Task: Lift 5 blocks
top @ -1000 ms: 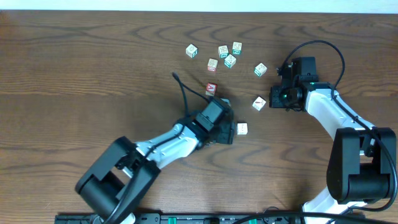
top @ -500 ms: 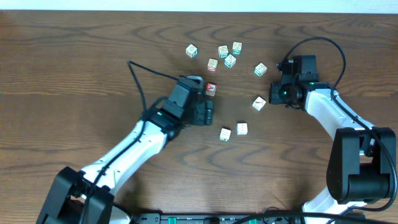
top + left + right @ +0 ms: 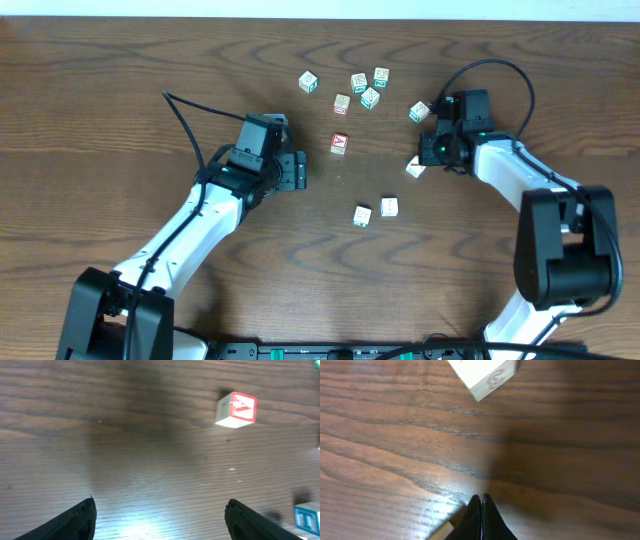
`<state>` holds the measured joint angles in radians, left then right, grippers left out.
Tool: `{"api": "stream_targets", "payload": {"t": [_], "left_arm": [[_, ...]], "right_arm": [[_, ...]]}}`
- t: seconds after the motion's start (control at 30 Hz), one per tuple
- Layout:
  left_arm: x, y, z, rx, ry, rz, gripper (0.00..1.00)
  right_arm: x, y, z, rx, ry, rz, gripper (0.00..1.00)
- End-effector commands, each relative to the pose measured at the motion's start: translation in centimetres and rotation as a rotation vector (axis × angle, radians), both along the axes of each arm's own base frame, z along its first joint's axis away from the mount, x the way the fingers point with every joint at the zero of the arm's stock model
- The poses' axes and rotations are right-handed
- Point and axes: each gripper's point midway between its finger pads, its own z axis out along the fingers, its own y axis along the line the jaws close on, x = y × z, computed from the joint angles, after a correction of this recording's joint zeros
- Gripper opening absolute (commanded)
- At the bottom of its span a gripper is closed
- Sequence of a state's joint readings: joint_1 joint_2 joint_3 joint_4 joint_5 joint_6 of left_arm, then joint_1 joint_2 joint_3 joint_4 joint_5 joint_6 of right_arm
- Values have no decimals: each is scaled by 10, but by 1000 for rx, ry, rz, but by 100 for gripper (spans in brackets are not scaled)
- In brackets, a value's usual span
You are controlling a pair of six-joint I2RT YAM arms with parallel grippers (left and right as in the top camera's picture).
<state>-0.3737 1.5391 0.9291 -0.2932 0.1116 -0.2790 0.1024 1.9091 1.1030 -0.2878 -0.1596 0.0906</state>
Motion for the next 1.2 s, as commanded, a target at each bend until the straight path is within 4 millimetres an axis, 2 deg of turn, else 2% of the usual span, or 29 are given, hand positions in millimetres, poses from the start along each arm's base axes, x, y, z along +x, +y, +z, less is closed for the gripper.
{"api": "stream_targets", "payload": {"t": [0.0,0.23,0.4,0.63,1.0,1.17], "left_arm": [[3,8,3,47,-15,-16,82],[-4,14,-3,89,9,-30,83],[-5,16,-4,101,13,-34,82],[-6,16,-4,103,17,-35,82],[-11,18,-8,114,42,-38,82],[-12,18,-9,115,46,-39,82]], "right_arm": [[9,21,5,57,-15,81,1],[-7,27,-14,43,56,185,1],[-21,31,-19,25,88,290,1],[-37,46,-16,80,95,440,1],[-66,41,-24,73,213,469,1],[-61,35,-25,44,210,431,1]]}}
